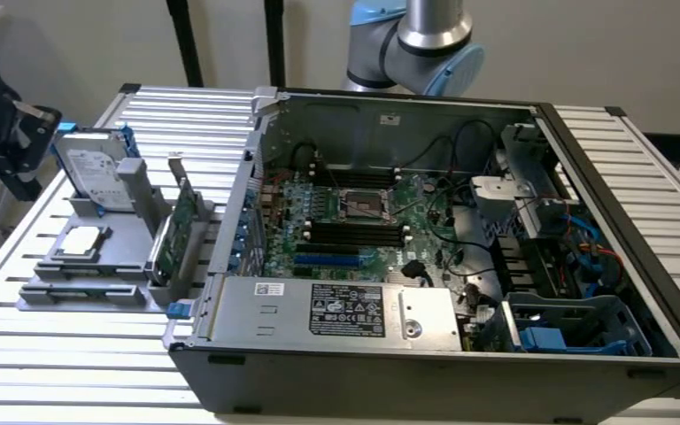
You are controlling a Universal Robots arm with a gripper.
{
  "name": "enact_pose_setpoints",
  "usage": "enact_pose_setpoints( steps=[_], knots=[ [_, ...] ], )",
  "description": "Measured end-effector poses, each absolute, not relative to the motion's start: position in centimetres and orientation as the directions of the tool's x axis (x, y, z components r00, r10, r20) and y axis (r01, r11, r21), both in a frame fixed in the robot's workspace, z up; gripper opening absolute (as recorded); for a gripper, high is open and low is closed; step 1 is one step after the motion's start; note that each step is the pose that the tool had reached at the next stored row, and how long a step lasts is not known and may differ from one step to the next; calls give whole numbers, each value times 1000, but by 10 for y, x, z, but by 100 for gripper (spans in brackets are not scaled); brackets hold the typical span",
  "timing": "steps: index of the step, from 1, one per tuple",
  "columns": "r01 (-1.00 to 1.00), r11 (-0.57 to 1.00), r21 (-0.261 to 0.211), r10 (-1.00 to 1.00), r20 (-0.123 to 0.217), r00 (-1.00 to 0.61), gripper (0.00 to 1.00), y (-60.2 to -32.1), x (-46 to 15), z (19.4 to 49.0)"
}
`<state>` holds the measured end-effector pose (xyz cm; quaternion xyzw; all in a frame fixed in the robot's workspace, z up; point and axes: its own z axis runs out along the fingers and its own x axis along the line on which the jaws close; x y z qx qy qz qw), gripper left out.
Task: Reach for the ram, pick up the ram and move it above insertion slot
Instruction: 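Pick up the ram and move it above insertion slot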
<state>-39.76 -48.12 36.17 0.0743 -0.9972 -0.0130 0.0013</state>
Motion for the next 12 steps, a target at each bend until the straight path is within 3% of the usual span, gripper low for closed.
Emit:
enact_pose_setpoints(
  steps=[12],
  knots=[
    [-359,933,26,-359,1,-933,11,-481,-398,361]
  ],
)
